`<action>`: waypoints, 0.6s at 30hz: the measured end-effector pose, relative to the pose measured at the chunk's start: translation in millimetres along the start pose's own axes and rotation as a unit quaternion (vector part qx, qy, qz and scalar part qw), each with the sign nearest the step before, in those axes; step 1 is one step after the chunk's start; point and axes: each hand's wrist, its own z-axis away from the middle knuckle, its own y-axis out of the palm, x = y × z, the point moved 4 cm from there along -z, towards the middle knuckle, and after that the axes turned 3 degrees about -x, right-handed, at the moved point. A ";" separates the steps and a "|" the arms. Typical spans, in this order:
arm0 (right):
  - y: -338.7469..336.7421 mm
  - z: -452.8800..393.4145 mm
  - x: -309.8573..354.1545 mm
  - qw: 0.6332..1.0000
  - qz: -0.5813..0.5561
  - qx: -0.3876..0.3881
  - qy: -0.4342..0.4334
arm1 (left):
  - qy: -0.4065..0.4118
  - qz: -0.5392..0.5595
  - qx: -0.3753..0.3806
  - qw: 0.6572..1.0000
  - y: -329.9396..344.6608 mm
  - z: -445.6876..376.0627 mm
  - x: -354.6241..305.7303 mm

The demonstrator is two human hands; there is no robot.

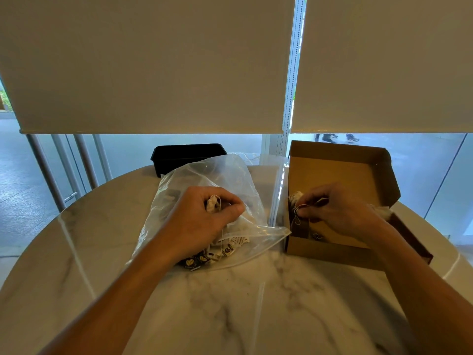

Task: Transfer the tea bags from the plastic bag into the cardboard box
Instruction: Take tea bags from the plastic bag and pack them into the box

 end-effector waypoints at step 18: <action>-35.5 15.6 30.7 0.950 -0.159 -0.261 -0.067 | -0.010 -0.016 -0.018 1.000 -0.6 -0.3 1.9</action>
